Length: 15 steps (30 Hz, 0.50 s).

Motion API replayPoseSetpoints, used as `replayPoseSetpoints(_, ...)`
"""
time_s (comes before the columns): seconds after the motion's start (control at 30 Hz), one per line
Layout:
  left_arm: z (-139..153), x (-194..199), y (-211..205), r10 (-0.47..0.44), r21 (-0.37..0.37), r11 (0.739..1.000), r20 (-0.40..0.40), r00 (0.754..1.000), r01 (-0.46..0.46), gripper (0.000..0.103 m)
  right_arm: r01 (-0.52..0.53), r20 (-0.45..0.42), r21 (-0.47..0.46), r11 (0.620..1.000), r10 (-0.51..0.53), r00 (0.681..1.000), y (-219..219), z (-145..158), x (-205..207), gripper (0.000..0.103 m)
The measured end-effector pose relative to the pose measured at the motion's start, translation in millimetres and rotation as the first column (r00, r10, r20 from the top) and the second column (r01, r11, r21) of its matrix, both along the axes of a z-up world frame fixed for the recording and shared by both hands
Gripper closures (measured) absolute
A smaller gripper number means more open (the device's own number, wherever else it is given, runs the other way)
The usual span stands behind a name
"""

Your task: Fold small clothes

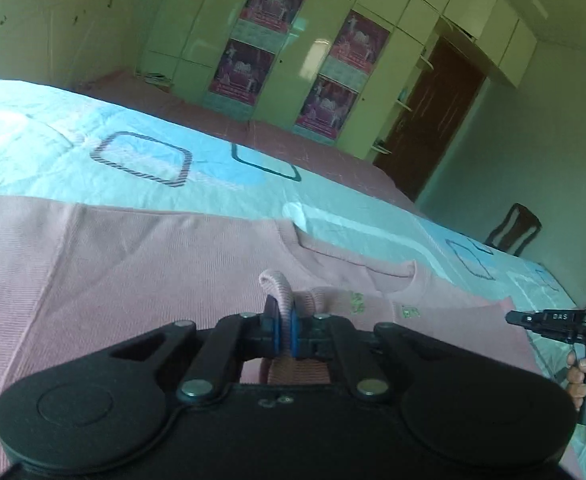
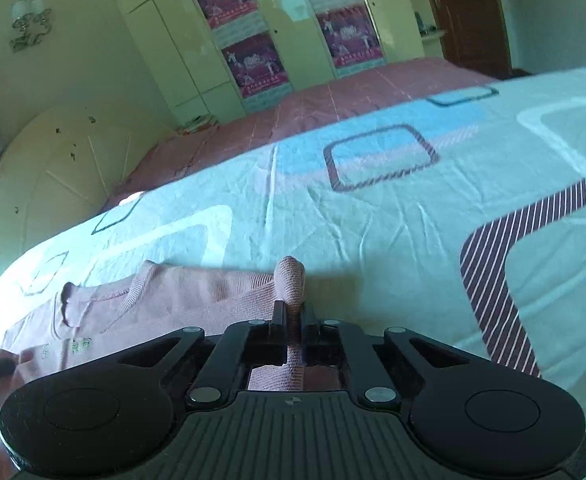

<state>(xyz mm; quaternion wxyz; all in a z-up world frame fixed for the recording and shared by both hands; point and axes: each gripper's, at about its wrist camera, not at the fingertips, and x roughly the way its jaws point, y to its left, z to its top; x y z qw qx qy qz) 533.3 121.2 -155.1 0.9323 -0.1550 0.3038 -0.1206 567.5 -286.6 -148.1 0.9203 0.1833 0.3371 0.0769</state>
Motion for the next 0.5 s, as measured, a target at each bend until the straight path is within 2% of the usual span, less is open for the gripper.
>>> replayPoseSetpoints(0.03, -7.5, 2.2, -1.6, 0.004, 0.020, 1.000, -0.034, 0.999, -0.003, 0.099, -0.001, -0.036, -0.039, 0.999, -0.001, 0.999, 2.1, -7.1, 3.3, 0.099)
replayPoseSetpoints(0.07, -14.9, 3.9, -3.9, 0.001, 0.040, 0.999, -0.059, 0.998, 0.001, 0.099, -0.002, -0.051, -0.034, 0.999, 0.000, 0.999, 2.1, -15.4, 5.1, 0.099)
replayPoseSetpoints(0.13, -14.2, 6.7, -5.1, -0.002, 0.048, 0.999, -0.069, 0.998, 0.006, 0.098, 0.015, -0.058, -0.009, 1.000, -0.015, 0.998, -0.7, -14.2, 6.5, 0.098)
replayPoseSetpoints(0.2, -11.6, 9.8, -1.4, -0.003, 0.039, 0.999, -0.090, 0.996, 0.006, 0.093, 0.017, -0.063, -0.022, 1.000, -0.018, 0.998, -0.1, -11.8, 5.1, 0.098)
replayPoseSetpoints(0.27, -6.7, 7.3, 5.4, 0.027, 0.031, 0.999, -0.096, 0.995, -0.024, 0.080, 0.050, -0.062, -0.017, 0.999, -0.051, 0.997, -4.5, -9.1, 1.2, 0.086)
replayPoseSetpoints(0.3, 0.2, 2.4, 7.3, 0.069, 0.054, 0.996, -0.080, 0.994, -0.065, 0.076, 0.092, -0.045, -0.051, 0.994, -0.094, 0.995, -5.2, -2.6, -4.7, 0.064)
replayPoseSetpoints(0.33, 9.3, -5.2, 6.8, 0.102, 0.087, 0.991, -0.038, 0.994, -0.098, 0.060, 0.115, -0.002, -0.086, 0.990, -0.115, 0.993, -4.5, 6.4, -12.6, 0.056)
replayPoseSetpoints(0.37, 19.0, -12.4, 4.4, 0.101, 0.096, 0.990, 0.014, 0.995, -0.102, 0.043, 0.085, 0.040, -0.090, 0.992, -0.081, 0.996, -2.1, 14.9, -17.2, 0.056)
replayPoseSetpoints(0.43, 29.0, -12.2, -11.4, 0.019, 0.075, 0.997, 0.038, 0.999, -0.022, 0.039, -0.002, 0.042, -0.118, 0.993, 0.007, 0.999, 13.8, 22.8, -15.7, 0.056)
replayPoseSetpoints(0.5, 29.4, -2.5, -47.6, -0.101, 0.114, 0.989, 0.032, 0.994, 0.097, 0.039, -0.122, 0.030, -0.151, 0.981, 0.128, 0.991, 43.5, 22.4, -7.9, 0.056)
